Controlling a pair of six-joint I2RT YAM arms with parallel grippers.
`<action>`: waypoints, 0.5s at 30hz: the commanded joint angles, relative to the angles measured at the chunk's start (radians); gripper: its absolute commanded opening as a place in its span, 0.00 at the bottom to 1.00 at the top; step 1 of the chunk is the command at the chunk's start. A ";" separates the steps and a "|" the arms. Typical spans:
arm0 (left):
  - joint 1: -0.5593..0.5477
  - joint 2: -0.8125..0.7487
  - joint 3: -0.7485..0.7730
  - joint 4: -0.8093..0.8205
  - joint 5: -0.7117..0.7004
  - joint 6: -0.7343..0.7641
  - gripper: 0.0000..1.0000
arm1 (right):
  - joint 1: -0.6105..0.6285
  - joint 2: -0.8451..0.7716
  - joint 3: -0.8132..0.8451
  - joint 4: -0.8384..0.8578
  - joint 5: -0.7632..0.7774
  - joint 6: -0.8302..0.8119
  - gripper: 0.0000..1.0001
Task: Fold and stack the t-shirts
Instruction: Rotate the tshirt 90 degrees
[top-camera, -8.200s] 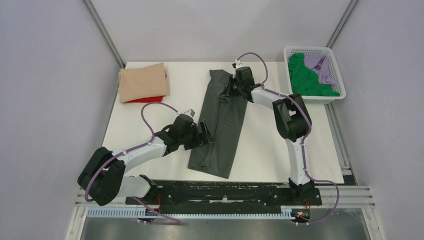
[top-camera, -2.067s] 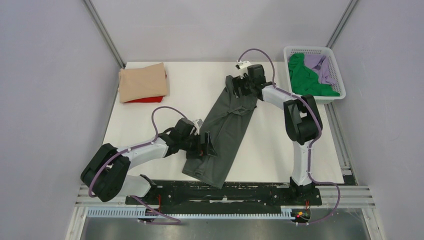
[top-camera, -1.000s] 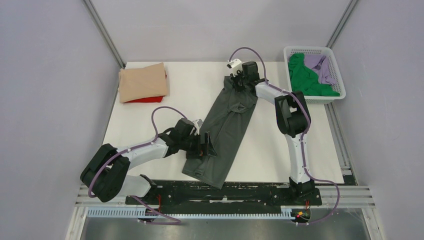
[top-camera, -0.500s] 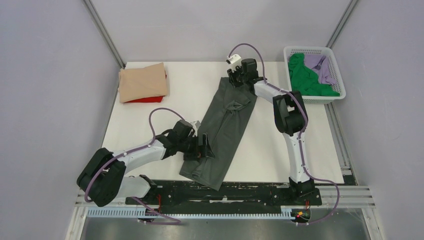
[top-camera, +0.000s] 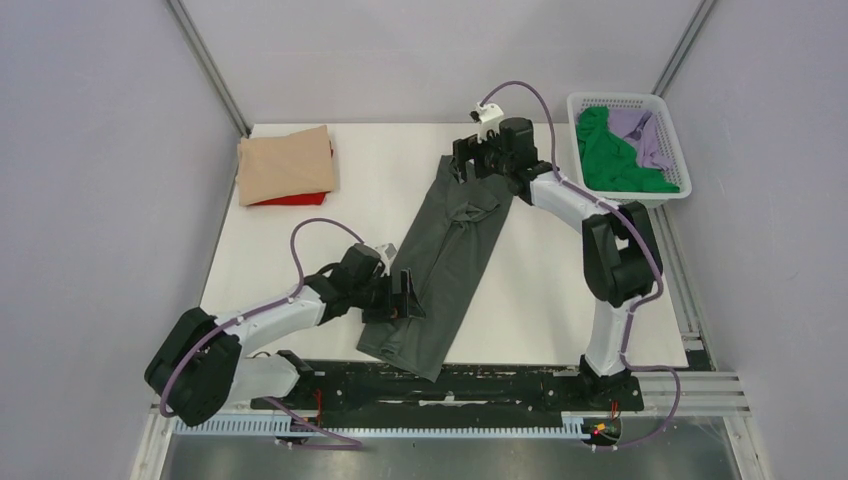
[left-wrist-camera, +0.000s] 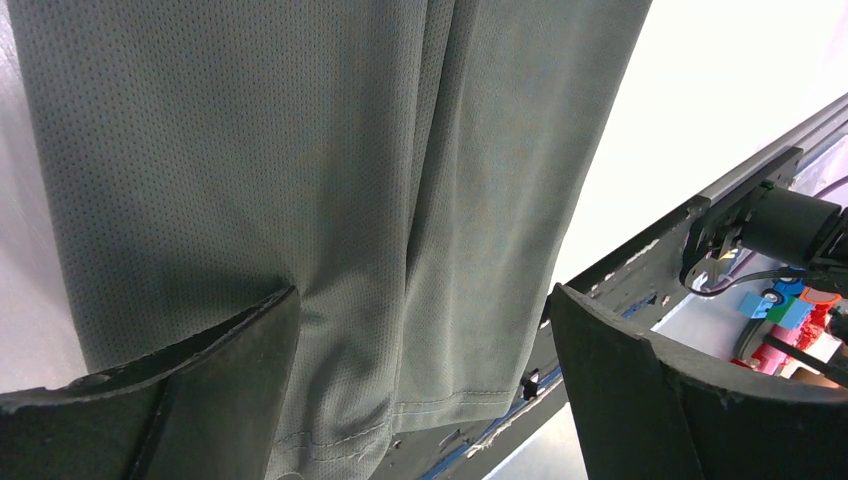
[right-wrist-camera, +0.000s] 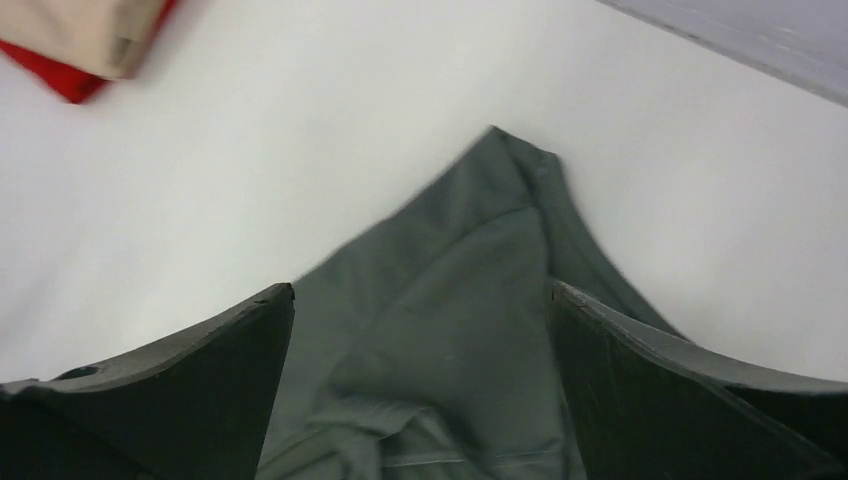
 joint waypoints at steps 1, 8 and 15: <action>-0.004 -0.041 -0.013 0.010 -0.010 -0.013 1.00 | 0.045 -0.109 -0.139 0.122 -0.198 0.199 0.98; -0.005 -0.078 -0.025 0.019 -0.011 -0.004 1.00 | 0.104 -0.049 -0.204 0.146 -0.187 0.265 0.98; -0.005 -0.074 -0.048 0.028 -0.003 -0.010 1.00 | 0.105 -0.046 -0.312 0.130 -0.040 0.285 0.98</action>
